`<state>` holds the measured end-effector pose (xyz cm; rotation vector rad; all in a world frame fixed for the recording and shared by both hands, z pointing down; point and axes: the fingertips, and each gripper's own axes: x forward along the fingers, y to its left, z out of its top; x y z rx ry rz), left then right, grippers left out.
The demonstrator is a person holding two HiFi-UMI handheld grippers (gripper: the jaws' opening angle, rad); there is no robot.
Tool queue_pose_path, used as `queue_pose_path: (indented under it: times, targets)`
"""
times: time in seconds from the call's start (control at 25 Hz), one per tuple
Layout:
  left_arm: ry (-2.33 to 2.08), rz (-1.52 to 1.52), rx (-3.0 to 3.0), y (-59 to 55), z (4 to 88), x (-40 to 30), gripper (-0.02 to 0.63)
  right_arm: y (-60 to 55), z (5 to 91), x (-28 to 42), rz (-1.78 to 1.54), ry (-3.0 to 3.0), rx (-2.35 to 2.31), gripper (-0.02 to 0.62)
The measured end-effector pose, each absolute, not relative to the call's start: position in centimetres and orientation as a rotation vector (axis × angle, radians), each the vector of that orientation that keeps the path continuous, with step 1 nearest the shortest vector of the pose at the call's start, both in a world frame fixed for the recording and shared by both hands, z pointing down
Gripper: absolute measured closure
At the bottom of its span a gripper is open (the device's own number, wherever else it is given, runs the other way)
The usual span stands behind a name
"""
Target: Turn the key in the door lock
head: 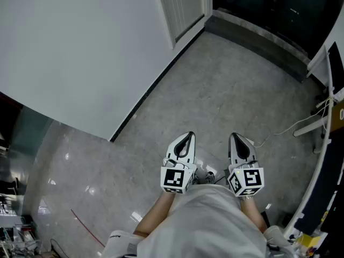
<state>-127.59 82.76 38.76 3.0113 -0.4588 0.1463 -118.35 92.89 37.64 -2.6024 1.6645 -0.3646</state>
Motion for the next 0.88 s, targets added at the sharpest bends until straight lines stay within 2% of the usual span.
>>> queue_pose_path:
  times: [0.88]
  targets:
    - [-0.421,0.104,3.042,86.4,37.0,-123.7,0.597,96.9,37.1,-114.9,-0.352,1.610,-2.604,0.606]
